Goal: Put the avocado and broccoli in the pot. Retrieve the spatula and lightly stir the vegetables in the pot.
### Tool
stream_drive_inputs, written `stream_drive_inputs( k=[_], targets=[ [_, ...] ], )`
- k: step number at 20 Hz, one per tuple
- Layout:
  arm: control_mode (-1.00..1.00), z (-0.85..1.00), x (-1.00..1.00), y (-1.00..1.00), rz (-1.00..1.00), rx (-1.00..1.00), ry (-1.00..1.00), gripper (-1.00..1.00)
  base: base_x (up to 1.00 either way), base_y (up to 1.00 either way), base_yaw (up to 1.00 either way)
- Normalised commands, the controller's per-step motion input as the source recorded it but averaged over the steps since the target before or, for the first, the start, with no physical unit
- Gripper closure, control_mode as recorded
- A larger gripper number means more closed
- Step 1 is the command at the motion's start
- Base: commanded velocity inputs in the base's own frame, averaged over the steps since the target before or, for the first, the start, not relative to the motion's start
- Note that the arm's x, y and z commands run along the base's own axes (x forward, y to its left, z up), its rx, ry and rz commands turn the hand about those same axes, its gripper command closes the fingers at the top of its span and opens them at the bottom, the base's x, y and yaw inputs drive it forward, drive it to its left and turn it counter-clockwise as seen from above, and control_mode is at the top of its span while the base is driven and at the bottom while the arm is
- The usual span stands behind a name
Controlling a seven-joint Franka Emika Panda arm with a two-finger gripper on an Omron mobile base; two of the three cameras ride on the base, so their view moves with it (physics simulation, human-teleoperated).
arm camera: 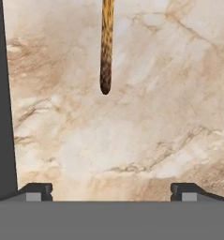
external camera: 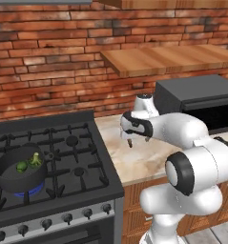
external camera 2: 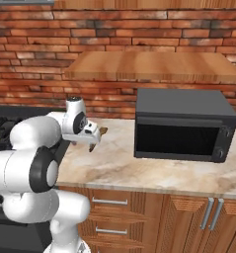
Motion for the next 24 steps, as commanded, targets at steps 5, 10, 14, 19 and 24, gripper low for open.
stream_drive_inputs(
  k=[5, 10, 14, 19, 24],
  targets=[
    [-1.00, -0.15, 0.28, 0.00, -0.03, 0.00, 0.03, -1.00, 0.00, 0.00, 0.00],
    [-1.00, -0.13, 0.38, 0.00, 0.00, 0.00, 0.08, -1.00, 0.00, 0.00, 0.00],
    [-1.00, -0.17, 0.70, 0.00, 0.00, 0.00, 0.12, -1.00, 0.00, 0.00, 0.00],
    [-1.00, -0.16, 0.56, 0.00, 0.00, 0.00, 0.15, -1.00, 0.00, 0.00, 0.00],
    [-1.00, -0.13, 0.22, 0.00, 0.00, 0.00, 0.15, -1.00, 0.00, 0.00, 0.00]
  ],
)
